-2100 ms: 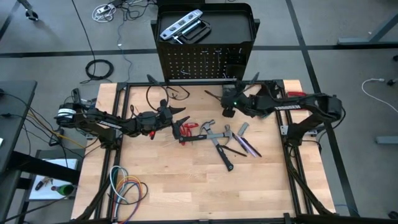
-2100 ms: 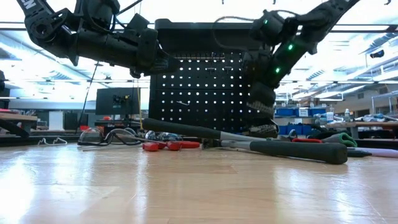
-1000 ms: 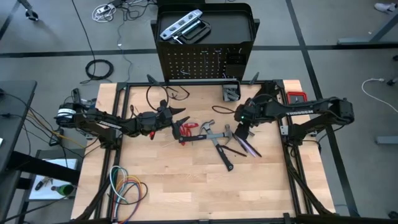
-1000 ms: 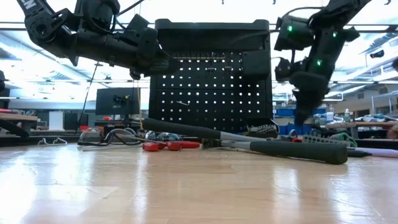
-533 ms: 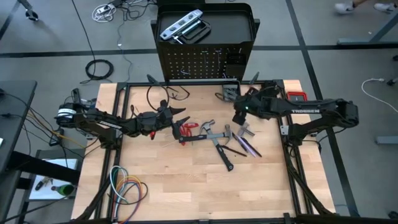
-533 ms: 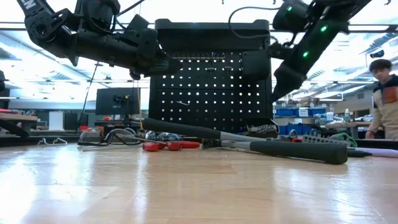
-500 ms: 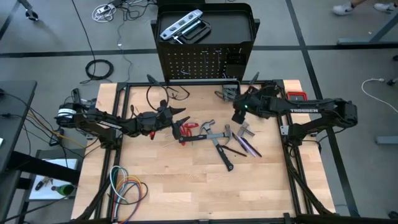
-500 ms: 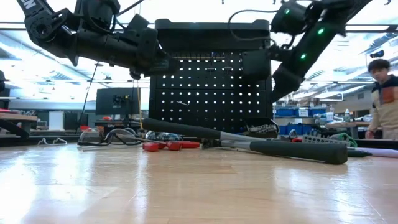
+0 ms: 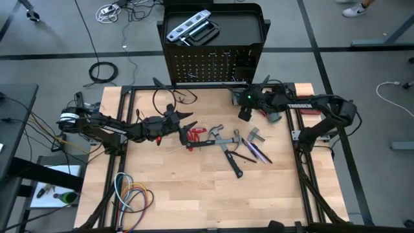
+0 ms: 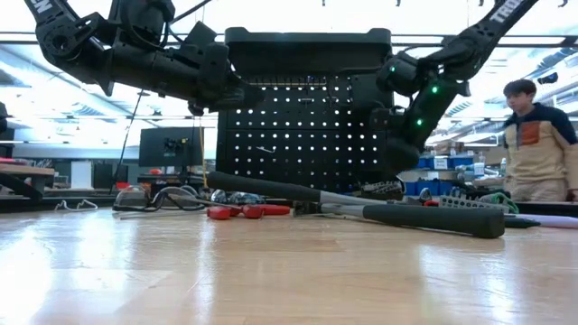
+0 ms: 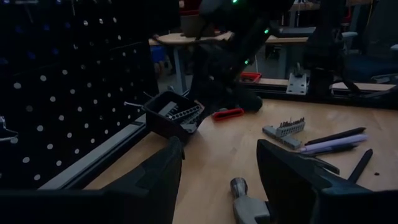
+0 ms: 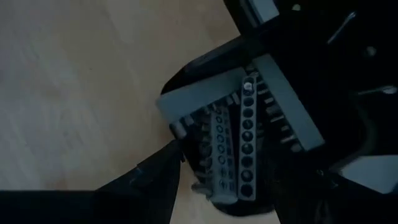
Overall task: Hang tools onto peg board
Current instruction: Remove the terminal block from the bottom basket of the peg board
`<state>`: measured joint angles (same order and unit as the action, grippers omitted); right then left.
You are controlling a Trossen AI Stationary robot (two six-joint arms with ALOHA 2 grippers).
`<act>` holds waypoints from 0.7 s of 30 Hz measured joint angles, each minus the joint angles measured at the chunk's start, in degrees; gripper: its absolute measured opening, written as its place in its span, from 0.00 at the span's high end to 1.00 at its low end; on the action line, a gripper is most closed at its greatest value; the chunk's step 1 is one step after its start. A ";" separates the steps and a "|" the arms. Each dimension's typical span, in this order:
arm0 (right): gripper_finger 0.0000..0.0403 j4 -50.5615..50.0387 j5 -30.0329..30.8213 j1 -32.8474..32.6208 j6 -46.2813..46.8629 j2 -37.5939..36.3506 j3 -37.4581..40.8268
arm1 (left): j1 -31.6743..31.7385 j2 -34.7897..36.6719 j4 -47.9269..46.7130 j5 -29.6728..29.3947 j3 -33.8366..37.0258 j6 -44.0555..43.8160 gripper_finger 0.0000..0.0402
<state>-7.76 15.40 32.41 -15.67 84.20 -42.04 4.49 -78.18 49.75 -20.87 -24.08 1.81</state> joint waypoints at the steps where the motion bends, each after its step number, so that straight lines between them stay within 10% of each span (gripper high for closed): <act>1: 0.44 0.79 -0.71 0.57 -0.44 0.58 0.00 | 0.00 -0.01 0.15 0.00 0.00 0.17 0.49; 21: 0.62 -6.35 -0.11 6.79 0.91 14.78 -11.77 | 0.00 0.00 -0.55 -0.10 0.00 0.35 0.49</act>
<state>-14.10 15.28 39.21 -14.76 98.98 -53.82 4.49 -78.18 49.20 -20.96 -24.08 2.15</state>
